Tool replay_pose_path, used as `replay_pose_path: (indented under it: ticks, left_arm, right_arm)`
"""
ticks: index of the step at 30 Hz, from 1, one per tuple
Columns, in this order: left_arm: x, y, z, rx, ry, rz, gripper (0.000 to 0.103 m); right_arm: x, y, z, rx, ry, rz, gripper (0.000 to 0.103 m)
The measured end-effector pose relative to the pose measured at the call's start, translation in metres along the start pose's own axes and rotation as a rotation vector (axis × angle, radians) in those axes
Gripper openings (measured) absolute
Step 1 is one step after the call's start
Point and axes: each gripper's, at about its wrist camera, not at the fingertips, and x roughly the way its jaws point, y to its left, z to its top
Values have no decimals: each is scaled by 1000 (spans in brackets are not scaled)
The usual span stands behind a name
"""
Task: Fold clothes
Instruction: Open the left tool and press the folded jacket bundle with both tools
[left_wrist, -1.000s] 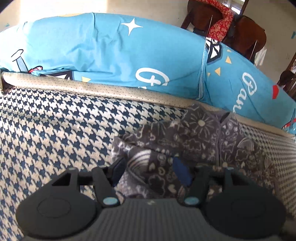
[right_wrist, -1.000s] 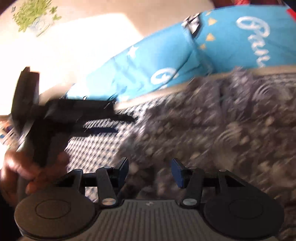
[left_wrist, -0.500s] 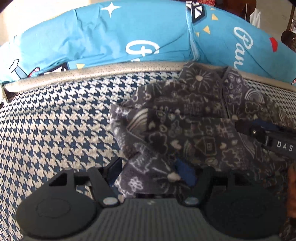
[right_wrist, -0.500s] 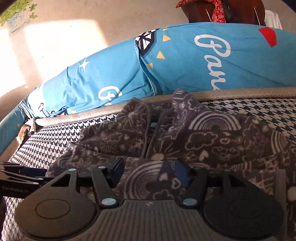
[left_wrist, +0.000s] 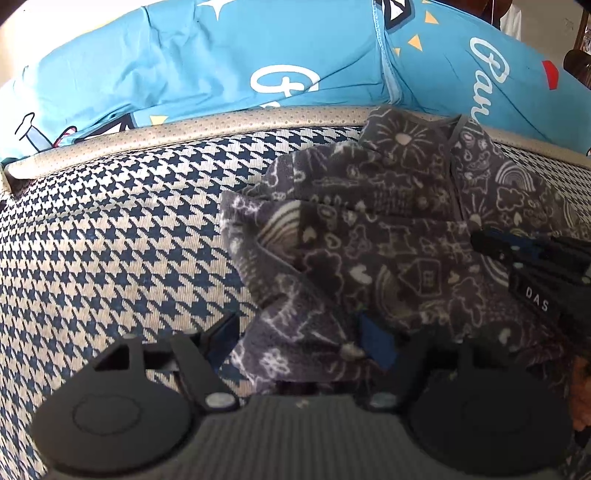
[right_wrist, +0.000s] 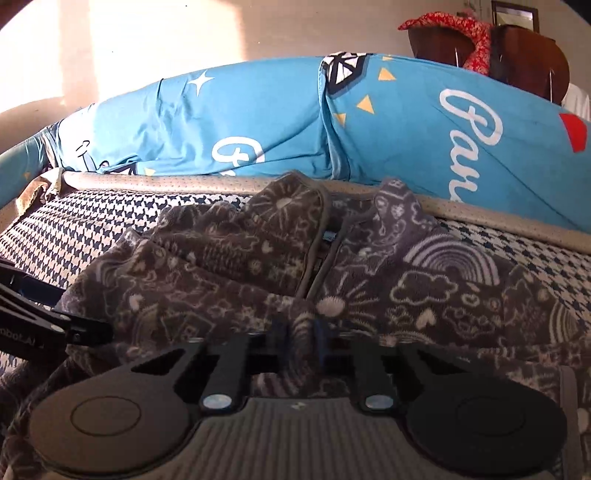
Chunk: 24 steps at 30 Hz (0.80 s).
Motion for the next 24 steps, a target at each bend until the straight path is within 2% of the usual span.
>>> replay_pose_path:
  ticks: [3,7,9,11,14,18,21,24]
  left_arm:
    - [-4,3,1,-16,-7,-6,74]
    - [-9,6,3,-28,-23,2,77]
    - [-4,6,2,-22,-8,19,77]
    - [1,6,0,-15,7,37,78]
    - [7,4,-1,0,21,76,84]
    - [1,0,-1,18,10,81,84]
    - [-9,-5,0,31,-15,65,84]
    - [-20,-11,3,42,-45,61,88]
  right_arm:
    - [-3,-4,3,36,-16,-18,4]
    - [-12,-6,8,55,-77,-91,4]
    - [-11,-11,10,70,-70,-86,4]
    - [-2,-14,6,95,-6,-61,5]
    - [-1,-20,4,135,14,-30,11]
    - [-11,-35,10,225,7,3,24]
    - [-23,-50,13,278,-3,-5,24]
    - [-40,-64,16,278,-25,-26,26]
